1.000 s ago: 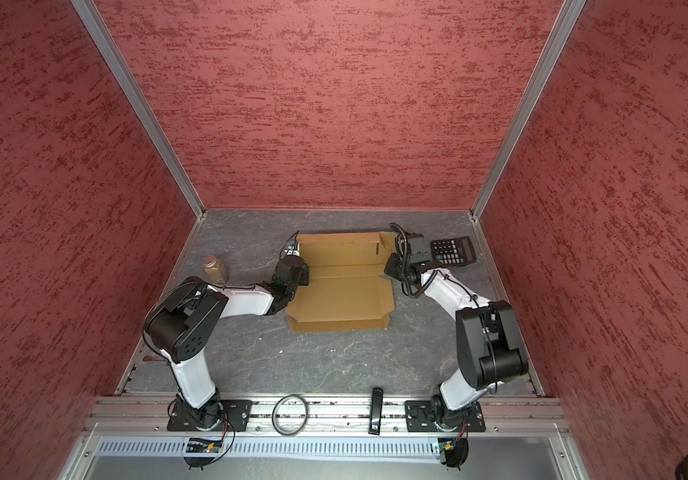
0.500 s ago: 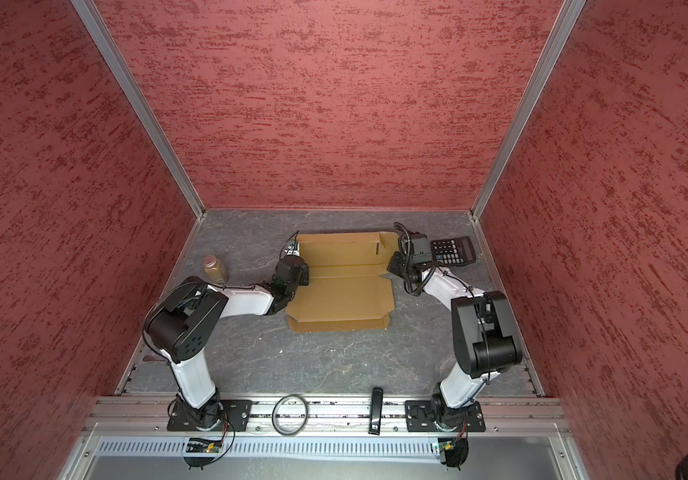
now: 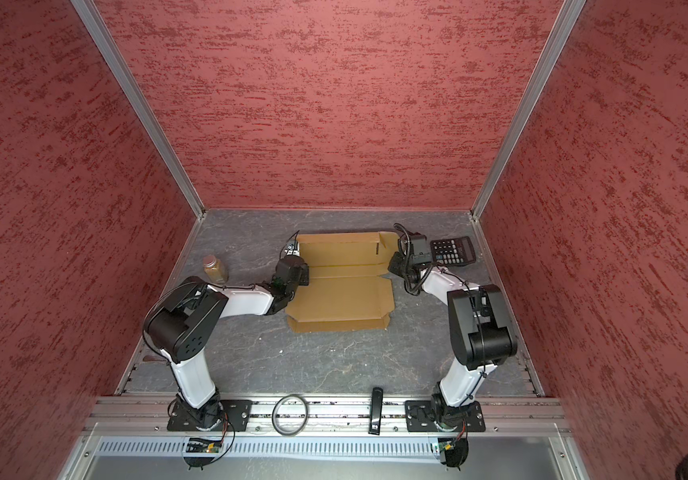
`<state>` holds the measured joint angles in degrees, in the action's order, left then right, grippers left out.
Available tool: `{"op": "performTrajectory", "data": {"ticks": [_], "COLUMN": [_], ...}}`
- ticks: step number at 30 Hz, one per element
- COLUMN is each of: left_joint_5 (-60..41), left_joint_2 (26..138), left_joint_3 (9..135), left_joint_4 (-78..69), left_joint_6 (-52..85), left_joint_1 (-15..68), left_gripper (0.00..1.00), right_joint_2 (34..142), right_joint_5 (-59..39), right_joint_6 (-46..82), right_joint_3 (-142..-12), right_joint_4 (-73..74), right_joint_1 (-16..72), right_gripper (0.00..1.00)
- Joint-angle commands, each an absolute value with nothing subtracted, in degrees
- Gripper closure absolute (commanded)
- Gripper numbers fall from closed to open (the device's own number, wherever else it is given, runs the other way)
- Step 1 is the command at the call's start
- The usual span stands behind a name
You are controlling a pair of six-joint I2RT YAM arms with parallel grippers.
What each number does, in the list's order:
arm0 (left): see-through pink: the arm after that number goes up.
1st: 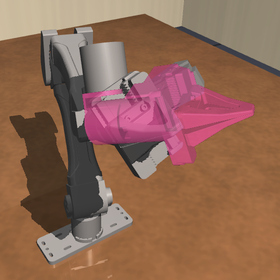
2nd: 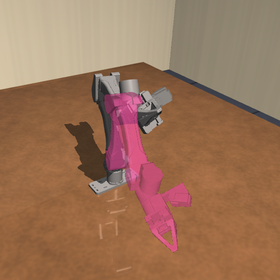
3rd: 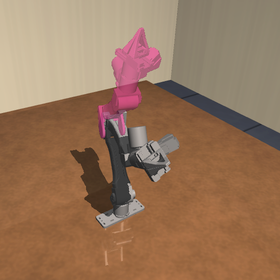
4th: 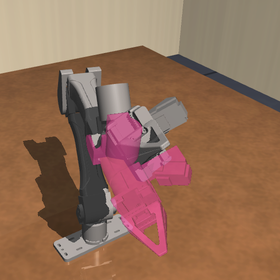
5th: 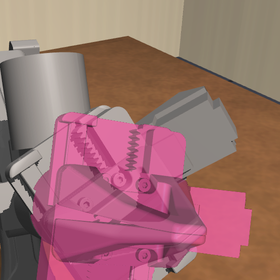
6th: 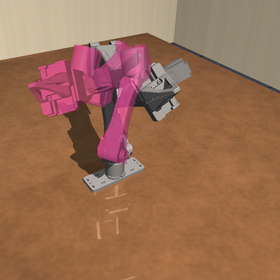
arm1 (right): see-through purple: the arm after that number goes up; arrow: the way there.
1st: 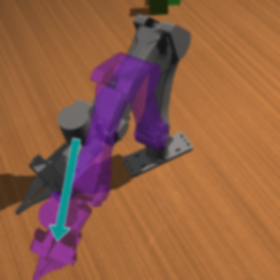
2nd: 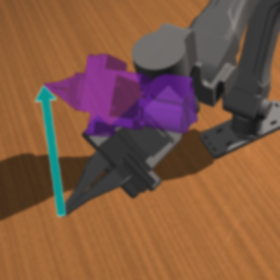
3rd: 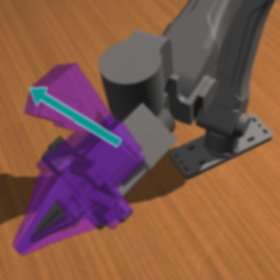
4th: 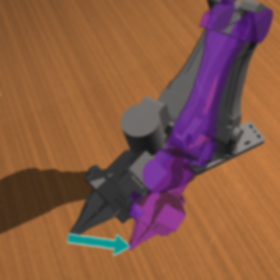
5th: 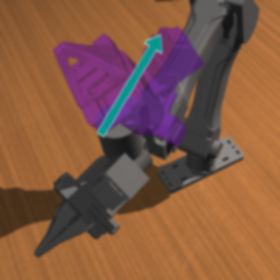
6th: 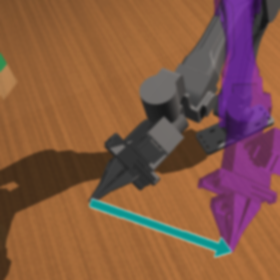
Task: Fold the paper box
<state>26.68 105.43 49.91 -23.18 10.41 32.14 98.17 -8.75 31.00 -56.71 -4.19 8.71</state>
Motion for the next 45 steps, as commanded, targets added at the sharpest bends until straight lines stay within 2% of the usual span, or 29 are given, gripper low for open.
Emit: {"op": "performTrajectory", "data": {"ticks": [1, 4, 10, 14, 19, 31, 37, 45], "left_joint_5": [25.84, 25.66, 25.53, 25.40, 25.27, 25.06, 24.84, 24.79], "left_joint_2": [104.95, 105.29, 105.14, 105.37, 105.17, 104.89, 104.99, 105.36], "left_joint_3": [49.92, 50.09, 49.92, 50.01, 49.97, 49.92, 49.77, 49.85], "left_joint_4": [-23.11, -23.06, -23.16, -23.15, -23.10, -23.09, -23.38, -23.57], "left_joint_6": [9.80, 9.84, 9.93, 10.01, 10.19, 10.20, 10.42, 10.37], "left_joint_1": [32.26, 32.31, 32.43, 32.40, 32.43, 32.60, 32.56, 32.60], "left_gripper": [0.87, 0.87, 0.87, 0.87, 0.87, 0.87, 0.87, 0.88], "right_joint_2": [97.92, 97.22, 97.27, 97.68, 97.17, 83.74, 90.76, 98.51], "right_joint_5": [-10.65, -10.89, -12.08, -11.56, -11.10, -5.79, -6.23, -5.92], "right_joint_6": [31.11, 31.21, 31.37, 31.65, 31.73, 32.21, 29.00, 26.69], "right_joint_3": [-55.63, -54.55, -52.63, -52.22, -52.16, -48.53, -53.27, -59.42], "right_joint_4": [-1.37, -0.80, 0.69, 1.82, 1.80, -6.82, -10.61, -11.25], "right_joint_1": [8.38, 8.40, 8.47, 8.44, 8.59, 12.13, 16.73, 17.12], "right_gripper": [0.72, 0.67, 0.64, 0.57, 0.56, 0.54, 0.54, 0.51]}}
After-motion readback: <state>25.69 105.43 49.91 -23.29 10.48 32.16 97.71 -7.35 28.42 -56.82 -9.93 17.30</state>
